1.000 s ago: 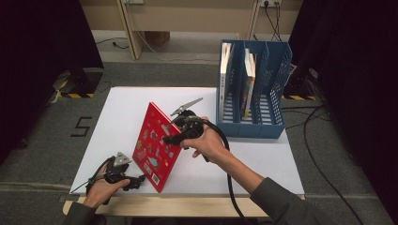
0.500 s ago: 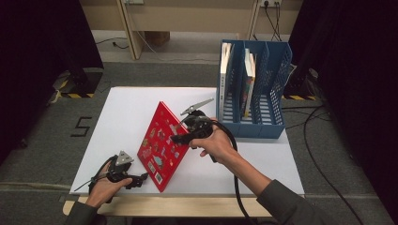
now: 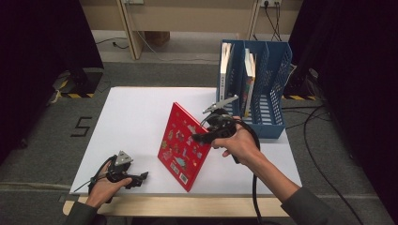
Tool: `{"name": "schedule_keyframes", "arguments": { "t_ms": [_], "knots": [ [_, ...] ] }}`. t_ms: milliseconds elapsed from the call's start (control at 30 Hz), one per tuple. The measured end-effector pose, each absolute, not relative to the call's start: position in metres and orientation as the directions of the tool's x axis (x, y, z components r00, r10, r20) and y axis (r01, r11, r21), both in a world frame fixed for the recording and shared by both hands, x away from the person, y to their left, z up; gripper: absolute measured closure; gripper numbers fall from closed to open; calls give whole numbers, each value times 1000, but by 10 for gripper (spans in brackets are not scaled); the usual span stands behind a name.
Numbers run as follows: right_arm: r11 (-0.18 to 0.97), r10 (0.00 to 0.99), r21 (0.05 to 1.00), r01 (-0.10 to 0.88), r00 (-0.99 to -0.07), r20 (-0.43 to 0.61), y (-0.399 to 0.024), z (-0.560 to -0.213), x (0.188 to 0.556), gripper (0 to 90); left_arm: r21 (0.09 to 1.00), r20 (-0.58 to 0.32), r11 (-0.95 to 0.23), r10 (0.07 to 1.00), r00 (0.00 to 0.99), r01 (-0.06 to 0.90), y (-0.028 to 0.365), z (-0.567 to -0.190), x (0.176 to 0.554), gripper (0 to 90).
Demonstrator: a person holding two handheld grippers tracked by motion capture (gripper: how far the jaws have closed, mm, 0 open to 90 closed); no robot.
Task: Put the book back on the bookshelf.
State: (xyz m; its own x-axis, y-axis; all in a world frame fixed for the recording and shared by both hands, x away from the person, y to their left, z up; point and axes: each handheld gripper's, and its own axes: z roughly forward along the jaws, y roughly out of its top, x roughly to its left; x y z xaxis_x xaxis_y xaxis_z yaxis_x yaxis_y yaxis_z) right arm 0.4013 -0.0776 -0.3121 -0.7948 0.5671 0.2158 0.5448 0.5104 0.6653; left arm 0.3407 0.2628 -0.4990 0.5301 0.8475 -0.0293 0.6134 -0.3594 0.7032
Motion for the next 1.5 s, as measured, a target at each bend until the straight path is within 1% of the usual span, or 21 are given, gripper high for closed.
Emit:
{"name": "schedule_keyframes", "arguments": {
  "t_ms": [167,367,600,833,1067,1500],
  "knots": [
    [524,591,666,531,-789,164,-92,-298,400,777,704,-30,-358,848,529,614,263,-499,341,113],
    [559,606,654,509,-790,96,-100,-286,395,782,706,-30,-358,847,530,611,263,-499,341,114],
    [574,592,649,499,-801,92,-101,-282,395,773,705,-30,-358,847,530,612,263,-499,341,114],
    [591,594,628,507,-800,87,-95,-267,404,766,705,-30,-358,847,531,612,263,-499,341,113],
    [647,583,573,503,-810,53,-77,-261,416,765,706,-30,-359,846,532,610,263,-500,341,115],
    [679,573,527,511,-817,54,-62,-264,426,760,706,-31,-360,845,534,610,264,-499,340,117]
  ]
}}
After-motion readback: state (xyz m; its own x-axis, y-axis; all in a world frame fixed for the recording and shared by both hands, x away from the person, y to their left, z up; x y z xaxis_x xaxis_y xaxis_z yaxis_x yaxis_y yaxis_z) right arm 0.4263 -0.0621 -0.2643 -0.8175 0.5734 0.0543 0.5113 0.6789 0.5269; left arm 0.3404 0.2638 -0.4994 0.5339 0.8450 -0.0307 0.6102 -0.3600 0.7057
